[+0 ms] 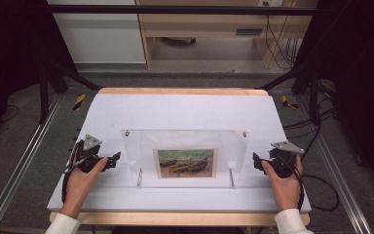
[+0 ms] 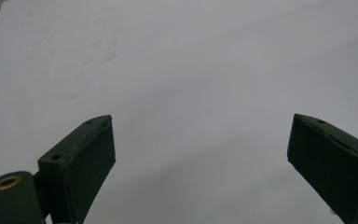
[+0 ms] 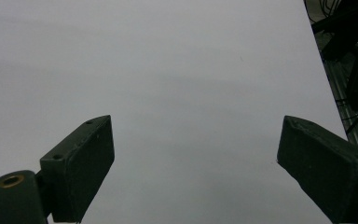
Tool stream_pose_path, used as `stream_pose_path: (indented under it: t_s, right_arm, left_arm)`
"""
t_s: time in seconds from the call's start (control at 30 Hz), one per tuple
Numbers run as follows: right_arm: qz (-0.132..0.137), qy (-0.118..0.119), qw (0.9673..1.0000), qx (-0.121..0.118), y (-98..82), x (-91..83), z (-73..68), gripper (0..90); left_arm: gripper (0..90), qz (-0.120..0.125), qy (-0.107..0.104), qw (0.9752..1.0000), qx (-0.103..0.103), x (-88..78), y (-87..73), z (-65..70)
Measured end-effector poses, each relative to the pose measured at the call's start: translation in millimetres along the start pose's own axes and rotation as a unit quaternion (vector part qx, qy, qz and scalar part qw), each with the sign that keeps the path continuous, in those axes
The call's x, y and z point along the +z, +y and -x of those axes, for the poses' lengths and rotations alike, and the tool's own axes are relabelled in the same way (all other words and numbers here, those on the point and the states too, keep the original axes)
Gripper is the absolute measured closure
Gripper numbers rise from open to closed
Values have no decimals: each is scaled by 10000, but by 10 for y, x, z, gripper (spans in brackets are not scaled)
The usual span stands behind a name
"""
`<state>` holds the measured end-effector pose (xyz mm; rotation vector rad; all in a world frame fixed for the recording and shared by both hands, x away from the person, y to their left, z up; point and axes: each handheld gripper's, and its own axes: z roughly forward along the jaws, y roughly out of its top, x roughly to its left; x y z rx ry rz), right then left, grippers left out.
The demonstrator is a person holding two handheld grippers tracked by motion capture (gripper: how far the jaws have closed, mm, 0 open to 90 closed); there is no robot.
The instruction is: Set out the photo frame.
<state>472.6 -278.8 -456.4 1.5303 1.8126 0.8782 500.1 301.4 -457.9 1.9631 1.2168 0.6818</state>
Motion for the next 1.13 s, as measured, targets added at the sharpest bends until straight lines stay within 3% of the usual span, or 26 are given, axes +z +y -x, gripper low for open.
stream_pose_path:
  t_s: [0.2, 0.43, 0.5, 0.53, 0.6, 0.77, 0.87, 1.13]
  right_arm:
    - [-23, 16, 9999, 111, 48, 75, 37, 107]
    - [-337, 224, 9986, 353, 75, 140, 85, 103]
    - [-545, 339, 9971, 409, 58, 145, 88, 105]
    - [-605, 367, 9965, 435, 53, 136, 89, 110]
    - [-730, 358, 9954, 506, 39, 114, 83, 111]
    - [-854, 456, 9945, 393, -14, 74, 23, 110]
    - [-937, 536, 9935, 348, -44, 44, -8, 102]
    - [-939, 588, 9936, 209, -128, -15, -28, 93]
  left_arm:
    - [87, -86, -24, 10000, 41, 77, 50, -40]
    - [99, -241, 25, 9997, -84, 65, 49, -88]
    - [105, -315, 21, 9994, -172, 33, 45, -100]
    - [110, -295, -84, 9988, -377, -7, 35, -119]
    - [122, -362, -80, 9984, -430, -50, 18, -119]
    - [144, -591, -131, 9974, -394, -164, -52, -68]
    - [148, -606, -126, 9972, -412, -243, -67, -43]
    - [138, -654, -105, 9967, -470, -249, -93, -47]
